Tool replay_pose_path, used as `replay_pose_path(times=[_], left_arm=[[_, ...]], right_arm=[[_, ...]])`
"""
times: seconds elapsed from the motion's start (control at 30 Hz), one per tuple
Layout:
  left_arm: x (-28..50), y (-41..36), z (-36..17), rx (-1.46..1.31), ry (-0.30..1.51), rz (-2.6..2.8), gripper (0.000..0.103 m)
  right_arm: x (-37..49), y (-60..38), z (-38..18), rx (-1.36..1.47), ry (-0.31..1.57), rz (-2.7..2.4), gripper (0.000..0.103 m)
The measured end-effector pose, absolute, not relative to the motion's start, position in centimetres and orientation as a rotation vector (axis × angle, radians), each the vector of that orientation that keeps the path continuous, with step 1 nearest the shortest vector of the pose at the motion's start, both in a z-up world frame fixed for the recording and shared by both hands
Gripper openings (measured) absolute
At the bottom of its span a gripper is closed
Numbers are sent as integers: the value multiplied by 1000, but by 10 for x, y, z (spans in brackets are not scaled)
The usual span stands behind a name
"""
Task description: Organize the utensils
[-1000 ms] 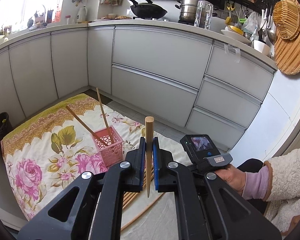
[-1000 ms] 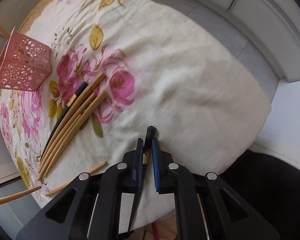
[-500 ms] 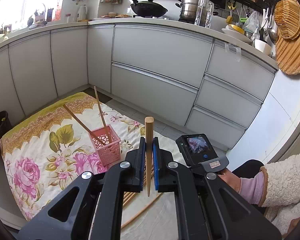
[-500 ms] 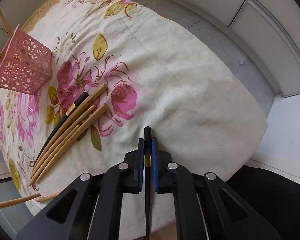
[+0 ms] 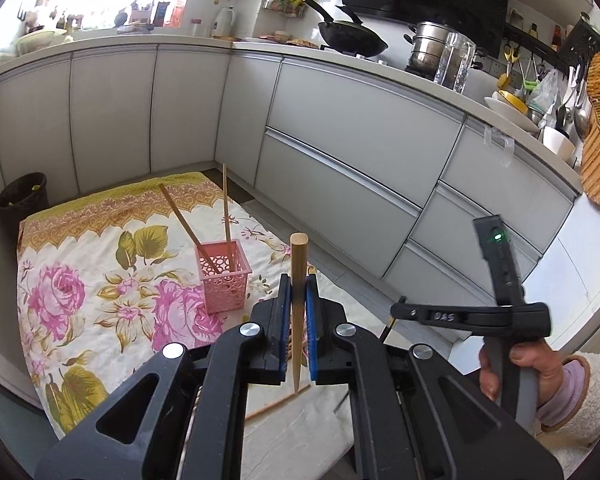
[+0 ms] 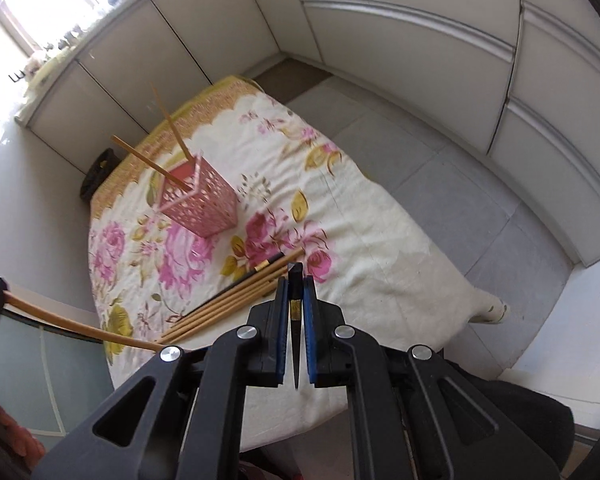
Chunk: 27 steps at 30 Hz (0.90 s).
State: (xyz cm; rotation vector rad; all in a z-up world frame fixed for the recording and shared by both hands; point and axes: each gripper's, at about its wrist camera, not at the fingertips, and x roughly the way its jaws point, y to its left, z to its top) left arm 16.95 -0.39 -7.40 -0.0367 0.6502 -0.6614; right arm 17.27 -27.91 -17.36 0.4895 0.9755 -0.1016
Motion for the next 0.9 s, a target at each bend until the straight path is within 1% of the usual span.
replay_pose_path(times=[0.1, 0.23, 0.4, 0.53, 0.63, 0.73, 0.9], left_arm=[[163, -8, -58, -43, 626, -635, 6], [164, -13, -33, -42, 583, -591, 6], [182, -26, 6, 3, 518, -532, 6], [203, -32, 33, 21, 459, -495, 6], [227, -31, 43, 1, 431, -470, 6], [255, -30, 39, -19, 430, -437, 6], [301, -31, 3, -46, 493, -404, 6]], right_arm=[[157, -278, -128, 460, 882, -61, 7], [157, -277, -69, 434, 770, -16, 7], [178, -281, -4, 433, 651, 10, 7], [203, -283, 34, 429, 589, 8, 7], [221, -284, 51, 426, 560, 12, 7], [240, -283, 57, 420, 555, 17, 7], [270, -283, 40, 419, 587, 20, 7]])
